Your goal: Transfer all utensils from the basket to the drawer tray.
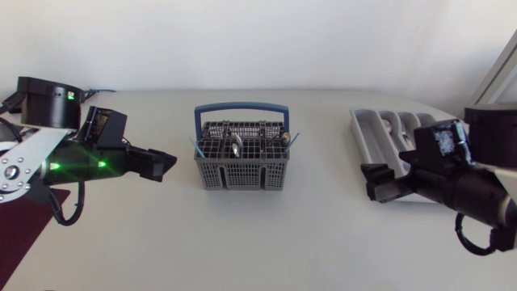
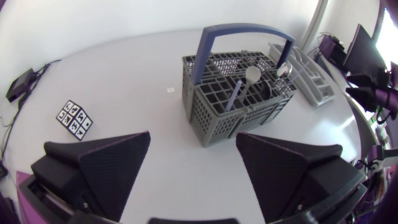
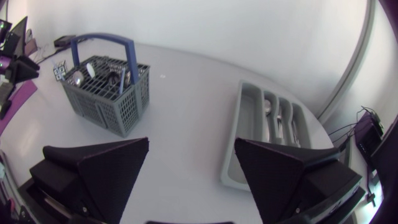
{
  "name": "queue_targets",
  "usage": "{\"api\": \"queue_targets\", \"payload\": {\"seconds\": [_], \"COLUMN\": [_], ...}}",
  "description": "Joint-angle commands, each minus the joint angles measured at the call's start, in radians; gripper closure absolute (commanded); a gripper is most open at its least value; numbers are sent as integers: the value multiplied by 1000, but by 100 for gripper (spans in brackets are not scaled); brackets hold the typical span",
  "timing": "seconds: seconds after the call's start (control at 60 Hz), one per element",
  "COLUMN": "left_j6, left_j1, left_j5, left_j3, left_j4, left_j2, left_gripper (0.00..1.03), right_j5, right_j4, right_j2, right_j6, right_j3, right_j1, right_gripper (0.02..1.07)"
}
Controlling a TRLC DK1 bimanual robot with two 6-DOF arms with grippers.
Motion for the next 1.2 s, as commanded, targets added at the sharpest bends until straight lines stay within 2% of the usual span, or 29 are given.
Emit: {"api": "queue_targets", "payload": {"seconds": [0.0,0.15,0.283,0.433,0.517,0.817,1.183], "left_j6": [20,49,49,49,49,40,32], "left_j1": [-8,-33,-51,-83,-86,-88,-99], "left_j5": [37,65,65,71,71,71,83], "left_j3": [32,36,43,59,63,57,51], "left_j4": [33,94,159,220,248,368,395], "left_j2": [50,85,127,208,237,294,302], "left_gripper": [8,11,17,25,26,54,93], "right_j5": [-49,-241,-290,-298,-298,-298,-295], "right_j4": [-67,-102,-91,-51,-42,-11,-7], "right_j2": [83,182,245,275,290,325,319], "right_j6": [-57,-155,-161,-169,-175,-187,-198], "right_j3": [63,92,119,126,126,112,99], "right_j1": [7,4,15,38,40,38,38], "right_gripper": [8,7,7,7,7,7,7]}}
